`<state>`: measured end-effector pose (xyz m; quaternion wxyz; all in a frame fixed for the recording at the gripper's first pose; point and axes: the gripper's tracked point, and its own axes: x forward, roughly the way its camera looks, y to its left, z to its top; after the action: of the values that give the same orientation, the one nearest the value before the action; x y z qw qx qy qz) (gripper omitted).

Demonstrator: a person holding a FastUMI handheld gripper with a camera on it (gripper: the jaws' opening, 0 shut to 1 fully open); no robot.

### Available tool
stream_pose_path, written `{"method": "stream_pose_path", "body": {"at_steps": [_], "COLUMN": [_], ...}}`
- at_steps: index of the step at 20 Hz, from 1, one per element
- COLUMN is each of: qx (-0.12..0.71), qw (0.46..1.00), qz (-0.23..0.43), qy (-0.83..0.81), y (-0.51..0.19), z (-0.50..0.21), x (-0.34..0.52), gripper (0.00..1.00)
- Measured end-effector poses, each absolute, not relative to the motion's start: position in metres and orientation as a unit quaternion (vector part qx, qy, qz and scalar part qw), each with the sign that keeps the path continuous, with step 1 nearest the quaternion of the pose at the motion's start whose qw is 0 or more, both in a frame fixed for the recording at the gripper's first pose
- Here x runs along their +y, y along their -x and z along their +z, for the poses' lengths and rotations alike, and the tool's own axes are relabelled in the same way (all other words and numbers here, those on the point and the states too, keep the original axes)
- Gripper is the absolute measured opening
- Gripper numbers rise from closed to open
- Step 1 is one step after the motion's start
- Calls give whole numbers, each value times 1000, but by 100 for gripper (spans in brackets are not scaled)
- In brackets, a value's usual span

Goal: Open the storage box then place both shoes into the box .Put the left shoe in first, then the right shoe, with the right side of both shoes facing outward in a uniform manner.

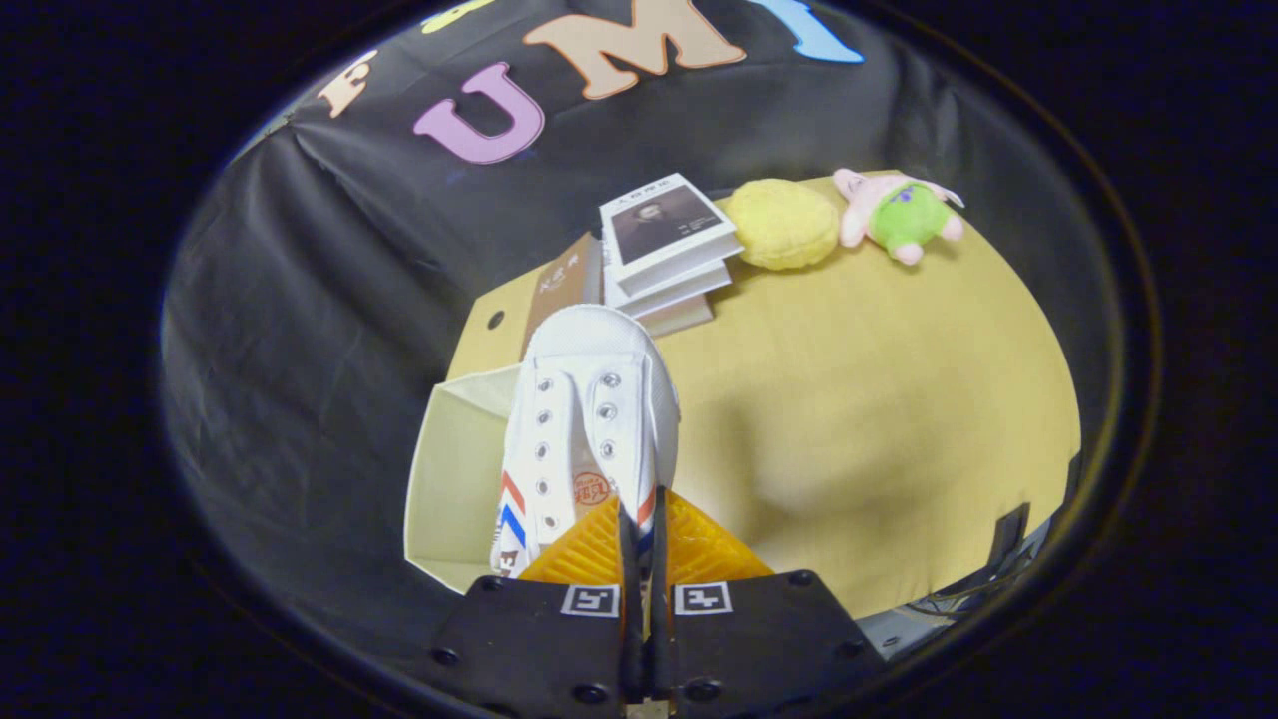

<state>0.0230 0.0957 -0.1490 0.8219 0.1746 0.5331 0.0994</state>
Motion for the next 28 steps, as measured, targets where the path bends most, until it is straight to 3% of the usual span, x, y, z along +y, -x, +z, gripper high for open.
{"method": "stream_pose_path", "body": {"at_steps": [13,20,28], "qx": [536,459,334], "qw": [816,865,921], "qz": [136,142,174], "qy": [-169,-145,-99], "y": [-21,-45,-50], "z": [-163,-137,-83], "x": [229,213,158], "gripper": [6,100,100]}}
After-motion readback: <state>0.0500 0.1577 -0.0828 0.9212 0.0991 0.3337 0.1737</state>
